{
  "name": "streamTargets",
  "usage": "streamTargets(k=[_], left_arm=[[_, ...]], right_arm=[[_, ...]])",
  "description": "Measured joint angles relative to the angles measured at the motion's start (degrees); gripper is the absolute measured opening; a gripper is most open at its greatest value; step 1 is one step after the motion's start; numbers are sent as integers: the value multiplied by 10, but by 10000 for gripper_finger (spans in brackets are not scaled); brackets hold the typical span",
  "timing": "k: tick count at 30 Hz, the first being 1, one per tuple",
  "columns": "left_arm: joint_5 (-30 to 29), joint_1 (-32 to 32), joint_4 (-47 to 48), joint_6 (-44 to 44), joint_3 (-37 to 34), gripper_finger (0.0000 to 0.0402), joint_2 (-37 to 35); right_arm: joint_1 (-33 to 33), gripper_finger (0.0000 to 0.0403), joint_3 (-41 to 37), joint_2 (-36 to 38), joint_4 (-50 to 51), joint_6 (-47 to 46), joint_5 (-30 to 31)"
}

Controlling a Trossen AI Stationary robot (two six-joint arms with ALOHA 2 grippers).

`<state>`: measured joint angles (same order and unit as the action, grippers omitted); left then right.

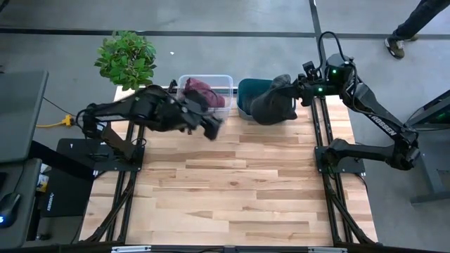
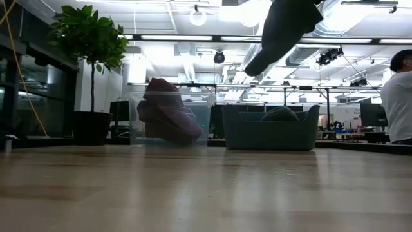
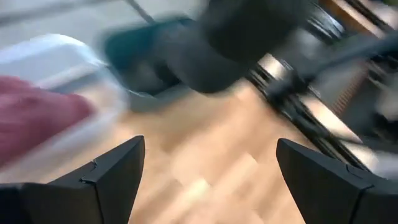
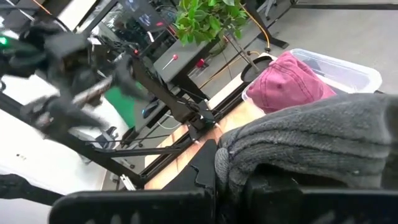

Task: Pick & Place hat
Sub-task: Put the black cap into the blue bin

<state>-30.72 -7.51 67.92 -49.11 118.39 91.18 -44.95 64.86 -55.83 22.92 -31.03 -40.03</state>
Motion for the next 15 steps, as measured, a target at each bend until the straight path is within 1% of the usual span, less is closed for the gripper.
streamTargets(k=[2, 5, 6, 9, 15], left_arm=[[52, 0, -64, 23, -36, 339, -3], [106, 0, -161, 52, -98, 339, -13], [124, 0, -183, 56, -120, 339, -19], [181, 12, -293, 59, -191, 339, -46], [243, 41, -428, 40, -347, 339, -134]], right_arm=[[0, 10, 0, 0, 0, 0, 2], [0, 10, 0, 0, 0, 0, 2], [0, 10, 0, 0, 1, 0, 1], [0, 10, 0, 0, 2, 0, 0], [0, 10, 0, 0, 4, 0, -4]])
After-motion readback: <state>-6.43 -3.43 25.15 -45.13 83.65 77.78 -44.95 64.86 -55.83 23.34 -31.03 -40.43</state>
